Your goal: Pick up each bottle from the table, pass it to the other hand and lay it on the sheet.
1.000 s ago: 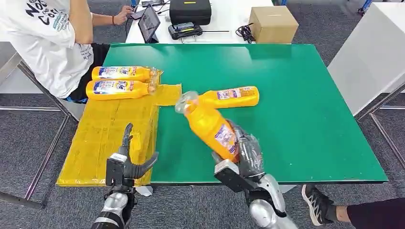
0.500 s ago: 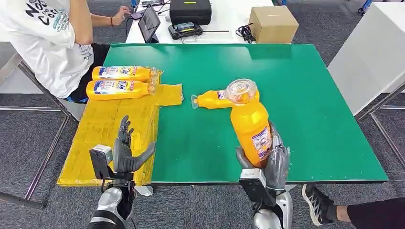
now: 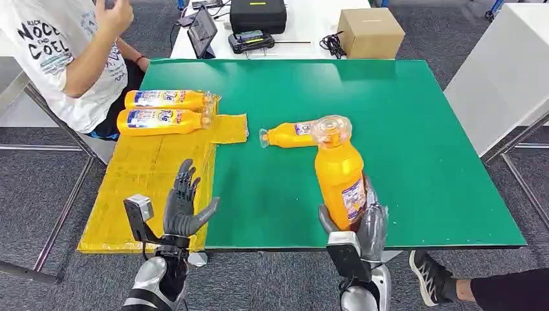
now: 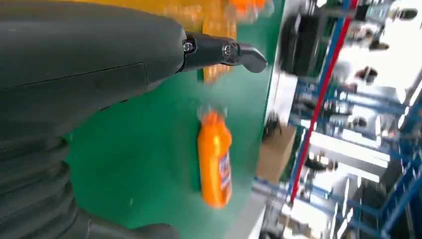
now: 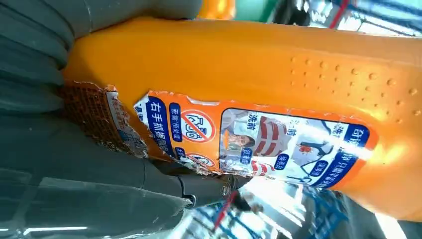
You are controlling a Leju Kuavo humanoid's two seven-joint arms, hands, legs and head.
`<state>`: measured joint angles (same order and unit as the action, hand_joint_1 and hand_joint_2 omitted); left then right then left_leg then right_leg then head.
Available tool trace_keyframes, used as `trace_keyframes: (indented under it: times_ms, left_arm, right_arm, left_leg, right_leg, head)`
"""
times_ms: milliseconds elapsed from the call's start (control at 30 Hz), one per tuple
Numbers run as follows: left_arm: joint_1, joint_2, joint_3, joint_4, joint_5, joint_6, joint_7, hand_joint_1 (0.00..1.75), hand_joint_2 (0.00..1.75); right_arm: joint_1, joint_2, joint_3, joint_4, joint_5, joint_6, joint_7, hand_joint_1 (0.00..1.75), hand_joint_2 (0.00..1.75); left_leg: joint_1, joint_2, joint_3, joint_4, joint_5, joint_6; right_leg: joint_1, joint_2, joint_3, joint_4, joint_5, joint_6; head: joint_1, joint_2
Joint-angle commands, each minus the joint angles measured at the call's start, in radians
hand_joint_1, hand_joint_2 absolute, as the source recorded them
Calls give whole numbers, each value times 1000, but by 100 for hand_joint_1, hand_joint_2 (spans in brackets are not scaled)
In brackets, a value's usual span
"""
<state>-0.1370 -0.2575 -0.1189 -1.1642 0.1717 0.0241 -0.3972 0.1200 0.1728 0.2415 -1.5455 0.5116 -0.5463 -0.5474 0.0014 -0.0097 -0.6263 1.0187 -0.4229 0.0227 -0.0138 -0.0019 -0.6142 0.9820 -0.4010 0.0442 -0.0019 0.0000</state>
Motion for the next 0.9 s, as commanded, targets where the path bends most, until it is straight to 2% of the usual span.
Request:
trace_keyframes:
  times_ms: [33,167,367,400,500,600,800,833,867,900]
  left_arm:
    - [19,58,-144,5,65,-54,58,0,175]
    - [10,66,-162,9,84,-78,56,0,175]
    - [16,72,-172,-2,79,-82,56,0,175]
    - [16,70,-173,-3,79,-81,56,0,175]
    - [23,68,-176,-10,85,-88,70,0,175]
    - [16,60,-193,18,77,-92,80,0,175]
    - [10,64,-205,32,106,-130,99,0,175]
    - [10,66,-205,31,117,-141,106,0,175]
    - [11,70,-207,31,121,-147,107,0,175]
    - [11,70,-206,33,133,-158,113,0,175]
  right_arm:
    - [-73,16,113,332,74,-51,-18,175,175]
    - [-113,25,197,431,96,-90,-9,175,175]
    - [-126,34,211,459,55,-84,-19,175,175]
    - [-128,37,211,458,55,-84,-18,175,175]
    - [-138,40,222,465,53,-74,-14,175,175]
    - [-173,58,266,511,87,-67,6,175,175]
    - [-204,78,284,575,80,-73,2,175,175]
    - [-206,78,284,578,72,-70,-2,175,175]
    - [-210,78,280,576,64,-65,-4,175,175]
    - [-212,77,280,575,62,-62,-5,175,175]
  left_leg:
    - [1,4,9,-3,-3,-2]
    - [1,5,7,-2,-2,-2]
    - [1,3,5,-2,-1,-1]
    - [1,4,9,-2,-3,-2]
    - [1,2,4,-2,-1,-1]
    - [1,4,8,-1,-3,-2]
    - [0,2,5,-2,-1,-1]
    - [1,3,8,-2,-2,-2]
    - [1,2,4,-2,-1,-1]
    - [1,2,7,-2,-2,-2]
  right_leg:
    - [2,3,8,-3,-2,-3]
    - [1,4,6,-2,0,-2]
    - [1,2,4,-1,-1,-2]
    - [1,3,8,-2,-2,-2]
    - [1,2,4,-1,-1,-1]
    - [1,3,7,-1,-2,-2]
    - [1,2,4,-1,-1,-2]
    - [1,2,7,-2,-2,-2]
    - [1,1,3,-1,-1,-1]
    - [1,2,6,-2,-1,-2]
  head:
    - [0,0]
    - [0,0]
    - [0,0]
    - [0,0]
    - [0,0]
    - [0,0]
    - [0,0]
    - [0,0]
    - [0,0]
    - [0,0]
